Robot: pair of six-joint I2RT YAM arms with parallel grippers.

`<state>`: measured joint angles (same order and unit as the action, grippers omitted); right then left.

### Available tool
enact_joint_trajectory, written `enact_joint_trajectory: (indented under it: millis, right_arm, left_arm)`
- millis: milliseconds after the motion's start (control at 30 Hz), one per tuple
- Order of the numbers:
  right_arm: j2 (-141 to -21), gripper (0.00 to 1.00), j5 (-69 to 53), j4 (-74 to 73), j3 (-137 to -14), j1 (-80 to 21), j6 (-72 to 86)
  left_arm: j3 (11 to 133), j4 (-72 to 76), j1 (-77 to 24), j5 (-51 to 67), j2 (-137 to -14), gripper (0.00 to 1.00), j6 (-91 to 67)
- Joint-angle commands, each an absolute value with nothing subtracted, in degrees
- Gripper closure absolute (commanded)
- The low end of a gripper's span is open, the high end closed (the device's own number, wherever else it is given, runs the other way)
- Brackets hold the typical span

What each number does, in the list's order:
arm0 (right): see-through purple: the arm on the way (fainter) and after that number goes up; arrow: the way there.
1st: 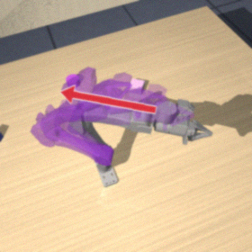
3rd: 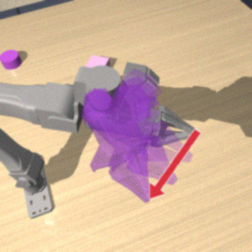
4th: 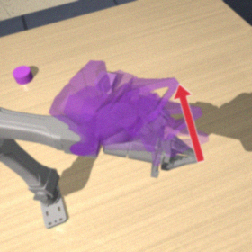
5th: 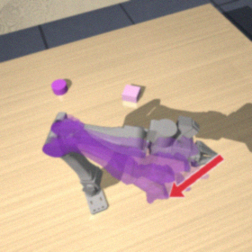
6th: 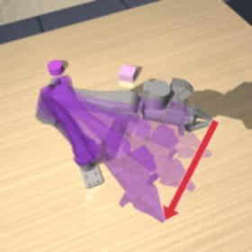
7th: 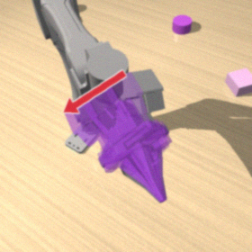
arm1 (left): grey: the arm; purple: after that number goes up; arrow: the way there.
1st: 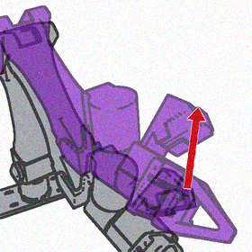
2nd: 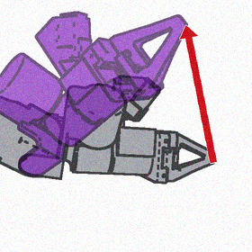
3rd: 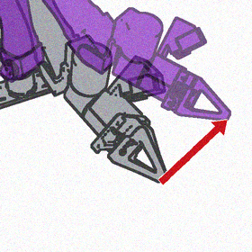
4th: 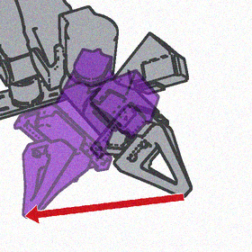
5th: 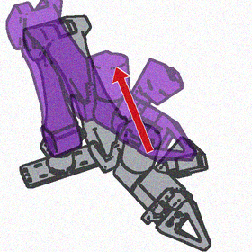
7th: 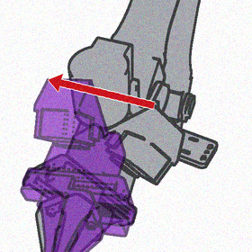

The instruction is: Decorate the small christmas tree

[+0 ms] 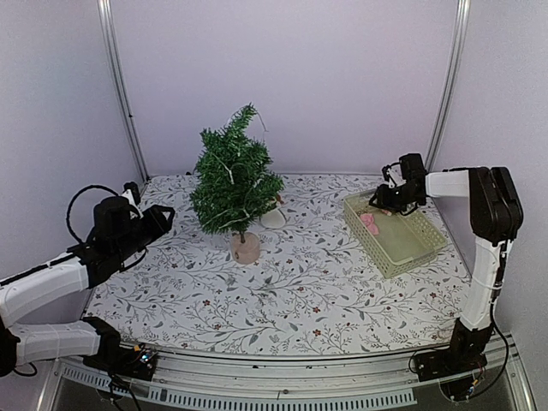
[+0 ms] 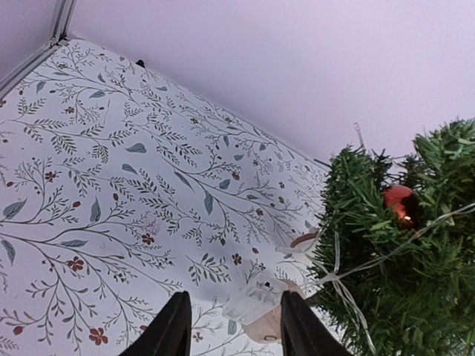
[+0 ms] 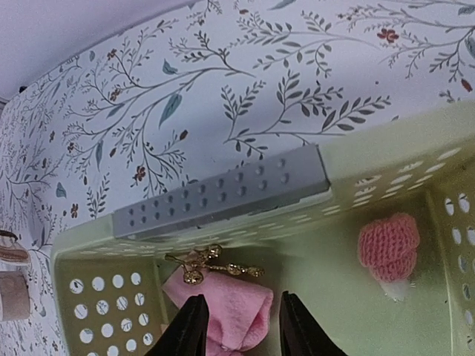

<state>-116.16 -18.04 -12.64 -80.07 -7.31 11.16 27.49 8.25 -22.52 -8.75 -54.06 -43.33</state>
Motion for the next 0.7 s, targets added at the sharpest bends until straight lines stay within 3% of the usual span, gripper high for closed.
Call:
enact_joint_trajectory:
  millis: [0, 400, 667]
  right_arm:
    - [-119.6, 0.64, -20.8, -16.6, -82.2, -7.1, 10.5]
    - [-120.2, 0.65, -28.0, -14.7, -77.1, -7.1, 12.2]
    - [-115.0, 0.97, -25.6, -15.0, -74.3, -7.1, 11.3]
  left_arm:
    - [29.1, 5.1, -21.8, -10.9, -52.9, 0.57, -43.6]
    - [29.4, 4.7, -21.7, -12.4, -52.9, 0.56, -43.2]
    - [30.0, 3.5, -21.6, -13.1, -50.9, 0.55, -41.1]
